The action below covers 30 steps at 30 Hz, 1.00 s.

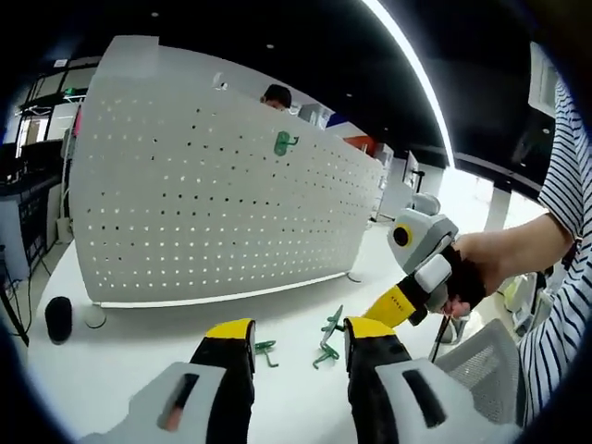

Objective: Insert the hook assembly into the mounting plate slot until the hook locks in place.

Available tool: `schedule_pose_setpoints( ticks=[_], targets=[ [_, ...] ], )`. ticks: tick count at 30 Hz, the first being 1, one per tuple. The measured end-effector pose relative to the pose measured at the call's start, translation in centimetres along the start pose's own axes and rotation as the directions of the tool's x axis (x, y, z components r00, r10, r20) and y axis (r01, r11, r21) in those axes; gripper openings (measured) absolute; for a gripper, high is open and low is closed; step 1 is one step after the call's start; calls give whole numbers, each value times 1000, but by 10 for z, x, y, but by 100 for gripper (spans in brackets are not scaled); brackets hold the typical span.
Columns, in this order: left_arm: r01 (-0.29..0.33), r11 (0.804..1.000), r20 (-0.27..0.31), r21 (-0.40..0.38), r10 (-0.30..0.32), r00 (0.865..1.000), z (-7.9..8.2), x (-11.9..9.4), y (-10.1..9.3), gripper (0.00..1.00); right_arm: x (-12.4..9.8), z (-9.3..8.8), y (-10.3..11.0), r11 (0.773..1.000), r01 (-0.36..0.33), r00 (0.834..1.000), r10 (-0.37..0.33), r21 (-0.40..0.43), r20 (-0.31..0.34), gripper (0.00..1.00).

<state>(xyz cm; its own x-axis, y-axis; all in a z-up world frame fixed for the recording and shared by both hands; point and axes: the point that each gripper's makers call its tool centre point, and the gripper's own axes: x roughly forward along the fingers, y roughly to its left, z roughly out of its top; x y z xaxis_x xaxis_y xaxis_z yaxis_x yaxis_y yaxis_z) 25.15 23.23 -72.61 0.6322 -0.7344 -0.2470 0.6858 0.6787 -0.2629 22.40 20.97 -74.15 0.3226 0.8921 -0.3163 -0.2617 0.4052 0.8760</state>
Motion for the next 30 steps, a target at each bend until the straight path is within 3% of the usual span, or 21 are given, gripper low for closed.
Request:
schedule_pose_setpoints(
  ticks=[8, 13, 15, 19, 27, 30],
  targets=[
    [84, 996, 13, 8, -84, 996, 2, 1, -14, 21, -1, -5, 7, 997, -58, 998, 58, 56, 5, 0],
    [177, 984, 11, 12, -177, 984, 3, -1, -29, 7, -2, -7, 9, 992, -91, 996, 92, 88, 0, 0],
    [192, 981, 12, 30, -192, 981, 4, -1, -32, 5, -4, -12, 13, 983, -119, 992, 123, 137, -21, 0],
    [205, 978, 0, 40, -205, 979, 5, -1, -33, 4, -4, -11, 13, 982, -134, 991, 136, 133, -9, 0],
    [211, 976, -60, 59, -208, 976, -2, 1, -35, 2, -3, -14, 7, 995, -96, 995, 97, 40, -23, 1],
    [198, 979, -79, 52, -193, 978, -5, 2, -36, 2, -3, -11, 2, 997, -61, 998, 61, -56, -11, 1]
  ],
)
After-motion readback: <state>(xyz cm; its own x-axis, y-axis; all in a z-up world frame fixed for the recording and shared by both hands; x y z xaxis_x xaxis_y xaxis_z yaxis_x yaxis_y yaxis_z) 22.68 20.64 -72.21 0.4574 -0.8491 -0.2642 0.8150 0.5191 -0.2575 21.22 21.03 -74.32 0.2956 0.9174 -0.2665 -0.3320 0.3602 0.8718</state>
